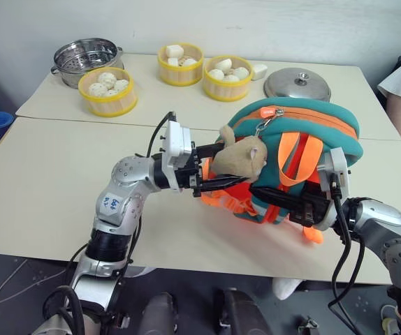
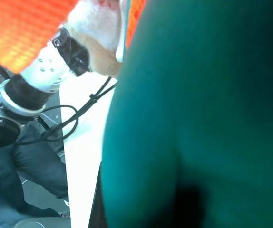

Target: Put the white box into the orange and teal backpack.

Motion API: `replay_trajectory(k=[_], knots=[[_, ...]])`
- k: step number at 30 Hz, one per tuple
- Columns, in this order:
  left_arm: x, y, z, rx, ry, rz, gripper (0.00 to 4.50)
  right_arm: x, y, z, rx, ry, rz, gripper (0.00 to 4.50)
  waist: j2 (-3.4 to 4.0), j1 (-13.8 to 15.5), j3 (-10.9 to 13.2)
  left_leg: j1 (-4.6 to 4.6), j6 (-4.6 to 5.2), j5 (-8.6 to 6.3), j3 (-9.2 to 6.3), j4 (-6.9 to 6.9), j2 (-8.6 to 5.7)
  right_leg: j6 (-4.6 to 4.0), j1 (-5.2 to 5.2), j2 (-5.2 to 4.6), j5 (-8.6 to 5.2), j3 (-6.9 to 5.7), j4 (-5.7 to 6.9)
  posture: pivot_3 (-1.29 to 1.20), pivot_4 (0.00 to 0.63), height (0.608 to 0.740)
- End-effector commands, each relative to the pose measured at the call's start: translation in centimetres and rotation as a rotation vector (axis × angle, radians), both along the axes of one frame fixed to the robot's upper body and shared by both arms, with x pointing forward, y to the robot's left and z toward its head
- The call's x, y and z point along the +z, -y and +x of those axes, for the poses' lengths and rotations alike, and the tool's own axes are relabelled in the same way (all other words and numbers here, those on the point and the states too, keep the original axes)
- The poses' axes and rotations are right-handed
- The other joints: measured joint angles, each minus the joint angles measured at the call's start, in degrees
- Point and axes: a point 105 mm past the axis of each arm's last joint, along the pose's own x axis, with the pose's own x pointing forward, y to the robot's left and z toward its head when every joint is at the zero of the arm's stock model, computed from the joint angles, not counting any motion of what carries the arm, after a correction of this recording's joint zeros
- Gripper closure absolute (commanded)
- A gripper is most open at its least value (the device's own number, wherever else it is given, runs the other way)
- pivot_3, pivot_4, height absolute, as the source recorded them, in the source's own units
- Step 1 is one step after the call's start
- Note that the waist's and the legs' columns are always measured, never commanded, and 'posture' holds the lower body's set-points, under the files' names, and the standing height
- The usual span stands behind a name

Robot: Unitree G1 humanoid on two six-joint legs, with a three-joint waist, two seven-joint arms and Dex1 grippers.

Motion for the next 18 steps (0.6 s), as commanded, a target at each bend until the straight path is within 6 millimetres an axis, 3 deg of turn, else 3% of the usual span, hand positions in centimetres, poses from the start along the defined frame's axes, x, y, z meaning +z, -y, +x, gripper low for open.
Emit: replay_trajectory(k=[1, 3, 5, 10, 13, 16, 18], knots=[[2.8, -3.5, 1.1, 0.097, 0.092, -0.021, 2.85, 0.5, 1.1, -0.2, -0.051, 0.012, 0.031, 4.5, 0.0, -0.02, 0.0, 0.02, 0.0, 0.0, 0.0, 0.0, 0.0, 0.0, 0.01, 0.01, 0.0, 0.0, 0.01, 0.0, 0.15, 0.74], [3.0, -6.1, 3.2, 0.205, 0.098, 0.032, 3.09, 0.5, 1.5, -0.2, -0.07, 0.004, 0.035, 4.5, 0.0, -0.02, 0.0, 0.02, -0.01, 0.01, 0.02, -0.01, -0.01, 0.0, 0.0, 0.02, 0.0, 0.0, 0.0, 0.0, 0.15, 0.74], [1.9, -8.3, 4.3, 0.223, -0.008, 0.129, 3.12, 0.3, 1.8, -0.1, -0.08, 0.005, 0.021, 4.5, 0.0, -0.18, 0.0, 0.04, -0.01, 0.01, 0.04, 0.0, -0.02, 0.0, 0.02, 0.02, 0.0, 0.01, 0.0, 0.0, 0.15, 0.74], [-1.0, -11.7, 9.1, 0.457, 0.117, 0.381, 3.12, -0.1, 2.6, 0.0, -0.107, 0.002, 0.011, 4.5, 0.01, 0.15, -0.01, 0.04, 0.0, 0.0, 0.06, -0.06, -0.03, -0.02, 0.01, 0.02, -0.01, -0.04, -0.09, 0.0, 0.15, 0.74], [-3.3, -10.9, 10.6, 0.482, 0.095, 0.426, 3.12, -0.3, 2.8, -0.1, -0.127, 0.008, 0.018, 4.5, 0.01, 0.31, -0.01, -0.02, 0.12, -0.07, 0.09, 0.0, -0.04, -0.01, 0.01, -0.01, -0.01, -0.04, -0.11, 0.0, 0.15, 0.74], [-7.1, -8.3, 8.3, 0.235, 0.115, 0.625, 3.12, -0.4, 2.7, -0.4, -0.139, 0.013, 0.035, 4.5, 0.01, 0.28, -0.01, -0.05, 0.2, -0.14, 0.11, 0.0, -0.07, 0.02, 0.0, -0.05, 0.01, -0.04, -0.11, 0.0, 0.15, 0.74], [-7.9, -6.7, 8.5, 0.232, 0.092, 0.605, 3.12, -0.6, 2.7, -0.6, -0.153, 0.02, 0.038, 4.5, 0.01, 0.23, -0.01, -0.05, 0.19, -0.15, 0.14, 0.0, -0.06, 0.01, -0.01, -0.05, 0.01, -0.03, -0.11, 0.0, 0.15, 0.74]])
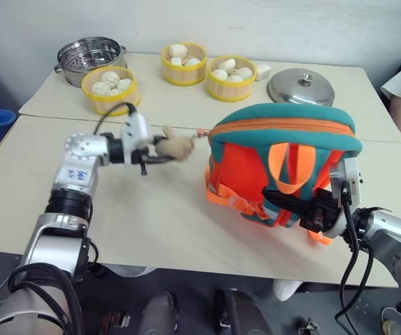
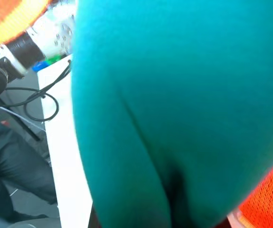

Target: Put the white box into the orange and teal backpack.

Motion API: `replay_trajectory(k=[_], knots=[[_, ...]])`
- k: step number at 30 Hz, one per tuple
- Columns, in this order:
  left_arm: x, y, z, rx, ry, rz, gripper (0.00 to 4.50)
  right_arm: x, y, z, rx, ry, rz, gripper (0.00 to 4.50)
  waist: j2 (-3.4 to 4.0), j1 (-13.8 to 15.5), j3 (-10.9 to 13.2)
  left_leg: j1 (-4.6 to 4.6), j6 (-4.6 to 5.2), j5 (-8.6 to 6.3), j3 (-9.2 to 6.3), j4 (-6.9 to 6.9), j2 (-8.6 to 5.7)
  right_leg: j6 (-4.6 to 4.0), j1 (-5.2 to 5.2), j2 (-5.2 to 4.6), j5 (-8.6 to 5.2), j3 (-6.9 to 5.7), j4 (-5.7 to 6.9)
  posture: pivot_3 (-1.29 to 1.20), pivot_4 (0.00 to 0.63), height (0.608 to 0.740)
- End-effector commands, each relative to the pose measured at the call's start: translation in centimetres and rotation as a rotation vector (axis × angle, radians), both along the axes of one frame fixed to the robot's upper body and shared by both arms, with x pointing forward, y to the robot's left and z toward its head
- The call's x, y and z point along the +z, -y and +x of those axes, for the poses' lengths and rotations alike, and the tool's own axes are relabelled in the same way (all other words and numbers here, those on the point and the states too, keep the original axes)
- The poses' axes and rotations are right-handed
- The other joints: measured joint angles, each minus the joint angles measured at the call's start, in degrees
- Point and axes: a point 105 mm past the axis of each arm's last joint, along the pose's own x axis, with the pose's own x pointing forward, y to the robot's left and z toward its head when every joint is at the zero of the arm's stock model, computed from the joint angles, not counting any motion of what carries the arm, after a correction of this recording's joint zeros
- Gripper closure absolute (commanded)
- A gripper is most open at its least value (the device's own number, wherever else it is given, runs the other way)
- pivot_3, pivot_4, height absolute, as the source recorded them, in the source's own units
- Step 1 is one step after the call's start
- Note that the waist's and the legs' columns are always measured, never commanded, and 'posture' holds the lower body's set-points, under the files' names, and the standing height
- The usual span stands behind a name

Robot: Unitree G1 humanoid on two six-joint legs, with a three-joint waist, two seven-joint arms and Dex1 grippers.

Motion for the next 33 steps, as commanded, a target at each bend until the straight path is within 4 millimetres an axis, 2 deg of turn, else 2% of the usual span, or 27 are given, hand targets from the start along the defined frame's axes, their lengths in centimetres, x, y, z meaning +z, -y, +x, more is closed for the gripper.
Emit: replay_trajectory(k=[1, 3, 5, 9, 10, 12, 13, 15, 18, 20, 23, 25, 28, 29, 31, 33], knots=[[-1.4, 1.9, 0.1, -0.015, -0.019, 0.017, 3.12, 0.7, 0.3, -0.3, -0.039, 0.066, 0.013, 4.5, 0.0, 0.05, 0.0, -0.01, 0.0, 0.0, 0.0, 0.01, 0.01, 0.0, -0.01, 0.0, 0.0, 0.01, 0.0, 0.0, 0.15, 0.74], [-2.7, 3.2, 0.3, -0.012, -0.046, 0.033, 3.12, 0.9, 0.4, 0.0, -0.072, 0.088, 0.043, 4.5, 0.0, 0.05, 0.0, -0.02, 0.01, -0.01, -0.02, 0.1, 0.02, 0.0, 0.0, 0.01, 0.0, 0.0, 0.04, 0.0, 0.15, 0.74], [-3.1, 4.4, 0.2, -0.035, -0.05, 0.028, 3.12, 0.8, 0.2, 0.1, -0.078, 0.095, 0.042, 4.5, 0.0, 0.04, 0.0, 0.0, 0.02, -0.01, -0.02, 0.18, 0.02, 0.02, 0.02, 0.02, 0.01, 0.02, 0.09, 0.0, 0.15, 0.74], [-2.2, 4.4, 0.0, -0.025, -0.061, -0.041, 3.12, 0.1, 0.1, 0.8, -0.121, 0.096, 0.024, 4.5, 0.0, 0.03, 0.0, 0.0, 0.02, -0.01, -0.02, 0.18, 0.02, 0.05, 0.02, 0.02, 0.02, 0.02, 0.09, 0.0, 0.15, 0.74], [-2.0, 4.1, 0.0, -0.014, -0.062, -0.051, 2.42, 0.0, 0.1, 0.9, -0.13, 0.095, 0.026, 4.5, 0.0, 0.02, 0.0, -0.01, 0.02, -0.01, -0.03, 0.19, 0.02, 0.04, 0.02, 0.02, 0.02, 0.02, 0.09, 0.0, 0.15, 0.74], [-1.6, 2.3, -1.2, -0.028, -0.089, -0.07, 1.94, -0.1, 0.6, 1.4, -0.166, 0.091, 0.048, 4.5, 0.0, -0.37, 0.0, -0.01, 0.02, -0.01, -0.03, 0.18, 0.02, 0.04, 0.01, 0.02, 0.02, 0.02, 0.1, 0.0, 0.15, 0.74], [-1.3, 1.4, -1.9, -0.036, -0.101, -0.075, 1.57, -0.3, 0.8, 1.5, -0.169, 0.095, 0.037, 3.89, 0.0, -0.56, 0.0, 0.0, 0.0, -0.01, 0.01, 0.17, 0.05, 0.04, 0.0, 0.03, 0.02, 0.06, 0.12, 0.0, 0.15, 0.74], [-1.0, 0.4, -3.1, -0.044, -0.111, -0.078, 0.98, -0.9, 0.7, 0.9, -0.111, 0.099, -0.01, 3.35, 0.01, -1.1, 0.0, 0.02, -0.03, -0.01, 0.02, 0.15, 0.08, 0.03, -0.02, 0.03, 0.02, 0.07, 0.15, 0.0, 0.15, 0.74], [-1.7, -2.5, -4.9, 0.036, -0.171, -0.081, 0.03, -2.2, 1.5, 0.2, -0.077, 0.214, -0.19, 2.3, 0.04, -1.32, -0.02, 0.03, -0.03, -0.02, -0.01, 0.13, 0.08, 0.01, -0.01, 0.02, 0.01, 0.06, 0.14, 0.0, 0.15, 0.74], [-3.0, -5.3, -6.8, 0.111, -0.226, -0.088, 0.0, -2.4, 3.0, 0.0, -0.142, 0.31, -0.269, 1.76, 0.05, -1.5, -0.03, 0.06, -0.01, -0.02, -0.02, 0.13, 0.07, 0.01, 0.04, 0.01, 0.01, 0.06, 0.13, 0.0, 0.15, 0.74], [-4.5, -8.0, -9.3, 0.191, -0.252, -0.089, 0.0, -3.0, 5.6, -0.6, -0.248, 0.383, -0.351, 0.71, 0.06, -1.68, -0.03, 0.18, -0.05, -0.08, 0.02, -0.03, 0.08, 0.0, 0.06, 0.0, 0.0, 0.13, 0.1, 0.0, 0.15, 0.74], [-4.8, -9.4, -9.8, 0.278, -0.201, -0.119, 0.0, -3.4, 7.6, -1.5, -0.266, 0.398, -0.438, 0.06, 0.07, -1.3, -0.03, 0.19, -0.06, -0.07, 0.01, -0.03, 0.08, -0.02, 0.07, -0.03, -0.01, 0.11, 0.09, 0.0, 0.15, 0.74], [-6.0, -11.3, -9.9, 0.42, -0.151, -0.056, 0.0, -1.4, 11.8, -1.2, -0.453, 0.424, -0.374, 0.02, 0.07, -0.88, -0.03, 0.27, -0.01, -0.09, -0.07, -0.02, 0.02, -0.02, 0.24, -0.16, -0.01, 0.0, 0.03, 0.0, 0.15, 0.74], [-6.3, -11.5, -10.2, 0.419, -0.137, -0.031, 0.0, -1.0, 13.1, -0.9, -0.503, 0.44, -0.384, 0.02, 0.07, -0.91, -0.03, 0.38, 0.01, -0.09, -0.07, -0.02, 0.0, 0.0, 0.39, -0.19, 0.0, 0.01, 0.02, 0.0, 0.15, 0.74], [-6.4, -11.6, -10.8, 0.44, -0.115, -0.034, 0.0, -2.4, 14.9, -0.7, -0.449, 0.438, -0.545, 0.02, 0.07, -1.3, -0.03, 0.9, 0.0, -0.13, -0.03, -0.19, 0.01, -0.02, 0.91, -0.2, -0.01, 0.03, -0.17, 0.0, 0.15, 0.74], [-6.2, -11.5, -11.2, 0.451, -0.094, -0.059, 0.0, -3.6, 16.2, -0.4, -0.429, 0.411, -0.608, 0.02, 0.05, -1.5, -0.06, 1.31, 0.02, -0.13, 0.07, -0.62, -0.05, -0.08, 1.18, -0.26, -0.04, 0.08, -0.42, 0.0, 0.15, 0.74]])
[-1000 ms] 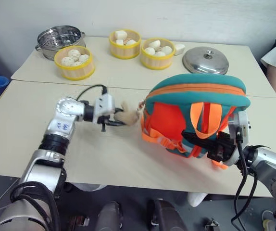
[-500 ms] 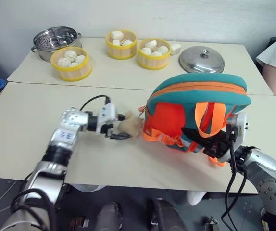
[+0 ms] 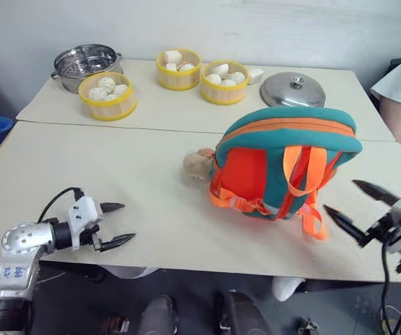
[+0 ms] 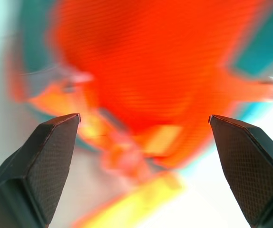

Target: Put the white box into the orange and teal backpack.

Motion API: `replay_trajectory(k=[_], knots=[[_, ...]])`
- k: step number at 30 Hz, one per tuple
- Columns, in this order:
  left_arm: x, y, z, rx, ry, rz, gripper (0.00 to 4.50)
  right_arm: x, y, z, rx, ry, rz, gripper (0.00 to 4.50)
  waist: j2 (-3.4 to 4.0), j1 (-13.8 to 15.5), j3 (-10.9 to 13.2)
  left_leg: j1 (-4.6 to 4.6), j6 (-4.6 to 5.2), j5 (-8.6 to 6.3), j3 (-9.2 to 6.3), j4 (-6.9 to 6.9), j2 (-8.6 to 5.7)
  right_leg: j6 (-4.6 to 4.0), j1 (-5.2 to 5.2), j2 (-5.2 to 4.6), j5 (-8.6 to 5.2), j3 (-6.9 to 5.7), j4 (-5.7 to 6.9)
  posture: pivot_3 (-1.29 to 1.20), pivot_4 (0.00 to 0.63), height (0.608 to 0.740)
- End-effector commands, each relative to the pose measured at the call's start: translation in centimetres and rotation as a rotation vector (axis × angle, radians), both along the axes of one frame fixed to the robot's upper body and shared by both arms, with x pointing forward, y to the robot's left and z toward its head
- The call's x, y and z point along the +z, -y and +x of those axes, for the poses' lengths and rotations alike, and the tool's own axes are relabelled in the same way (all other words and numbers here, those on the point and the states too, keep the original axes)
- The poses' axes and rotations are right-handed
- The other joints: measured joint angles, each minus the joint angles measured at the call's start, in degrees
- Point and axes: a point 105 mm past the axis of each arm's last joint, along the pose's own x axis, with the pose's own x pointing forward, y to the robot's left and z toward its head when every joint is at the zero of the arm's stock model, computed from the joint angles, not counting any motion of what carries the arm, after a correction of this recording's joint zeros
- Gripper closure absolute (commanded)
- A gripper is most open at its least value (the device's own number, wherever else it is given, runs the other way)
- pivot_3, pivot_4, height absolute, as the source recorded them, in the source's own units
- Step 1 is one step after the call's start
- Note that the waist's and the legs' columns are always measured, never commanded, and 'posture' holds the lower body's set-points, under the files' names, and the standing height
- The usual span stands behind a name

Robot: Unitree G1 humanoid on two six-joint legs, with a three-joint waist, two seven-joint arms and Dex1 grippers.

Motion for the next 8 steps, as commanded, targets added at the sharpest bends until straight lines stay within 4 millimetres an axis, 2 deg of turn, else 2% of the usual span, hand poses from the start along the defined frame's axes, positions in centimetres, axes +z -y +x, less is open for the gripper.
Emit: replay_trajectory(k=[1, 4, 8], knots=[[1.3, 0.1, -0.4, 0.014, 0.094, -0.007, 0.0, -1.5, 2.1, 0.2, 0.002, -0.03, -0.111, 0.02, -0.04, -0.07, -0.02, -0.02, -0.02, 0.0, 0.01, -0.07, 0.04, -0.08, -0.09, 0.01, -0.04, -0.04, 0.02, 0.0, 0.15, 0.74], [1.7, -0.3, -0.5, 0.047, 0.124, -0.039, 0.0, -2.9, 2.5, 0.8, 0.018, -0.054, -0.134, 0.02, 0.06, -0.21, -0.03, -0.08, -0.16, -0.01, 0.0, -0.15, 0.12, -0.21, -0.25, 0.12, -0.12, -0.09, 0.15, 0.0, 0.15, 0.74], [1.3, -0.5, -1.0, 0.065, 0.117, -0.012, 0.0, -3.5, 2.0, 1.5, 0.026, -0.044, -0.12, 0.02, 0.19, -0.38, -0.03, -0.05, -0.25, 0.02, 0.03, -0.07, 0.19, -0.24, -0.28, 0.24, -0.14, -0.06, 0.31, 0.0, 0.15, 0.74]])
